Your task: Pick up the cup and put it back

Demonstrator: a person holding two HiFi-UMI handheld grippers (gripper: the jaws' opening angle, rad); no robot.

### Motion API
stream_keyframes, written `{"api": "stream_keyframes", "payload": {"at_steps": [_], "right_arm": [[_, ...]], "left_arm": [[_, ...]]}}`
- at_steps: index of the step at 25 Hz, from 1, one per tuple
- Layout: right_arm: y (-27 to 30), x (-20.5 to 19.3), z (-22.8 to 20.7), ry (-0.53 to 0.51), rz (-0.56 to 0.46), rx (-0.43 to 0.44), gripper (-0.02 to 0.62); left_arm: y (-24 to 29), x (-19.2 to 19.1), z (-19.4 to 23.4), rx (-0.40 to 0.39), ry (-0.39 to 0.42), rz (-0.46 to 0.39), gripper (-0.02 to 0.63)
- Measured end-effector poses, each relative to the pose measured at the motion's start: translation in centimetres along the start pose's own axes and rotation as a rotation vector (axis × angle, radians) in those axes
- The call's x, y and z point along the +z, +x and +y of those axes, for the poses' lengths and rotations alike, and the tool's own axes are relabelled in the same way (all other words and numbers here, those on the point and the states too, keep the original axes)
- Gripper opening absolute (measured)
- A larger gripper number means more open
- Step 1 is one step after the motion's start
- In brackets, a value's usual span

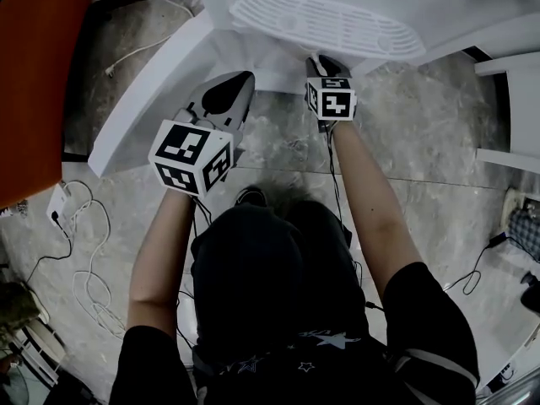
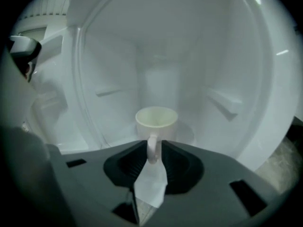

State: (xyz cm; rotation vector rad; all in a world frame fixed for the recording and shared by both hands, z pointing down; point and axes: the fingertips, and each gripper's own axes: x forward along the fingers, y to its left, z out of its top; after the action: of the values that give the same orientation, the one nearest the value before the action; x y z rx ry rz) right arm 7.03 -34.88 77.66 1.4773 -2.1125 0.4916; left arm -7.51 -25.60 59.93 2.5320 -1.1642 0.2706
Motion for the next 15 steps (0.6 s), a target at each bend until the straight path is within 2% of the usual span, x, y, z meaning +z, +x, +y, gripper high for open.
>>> {"api": "stream_keyframes", "payload": {"at_steps": [3,15], "right_arm": [[0.3,0.1,0.1,-0.028,0.009,-0.013,0.066],[-2.2,0.2,0.4,-0.088,0.014,-0.03,0.052]], "left_arm": [[-0.1,0.0,-0.1,0.001,0.0,-0.001,0.009],[-2.6,0.4,-0.6,-0.001,0.024,-0.008,0.009]]}}
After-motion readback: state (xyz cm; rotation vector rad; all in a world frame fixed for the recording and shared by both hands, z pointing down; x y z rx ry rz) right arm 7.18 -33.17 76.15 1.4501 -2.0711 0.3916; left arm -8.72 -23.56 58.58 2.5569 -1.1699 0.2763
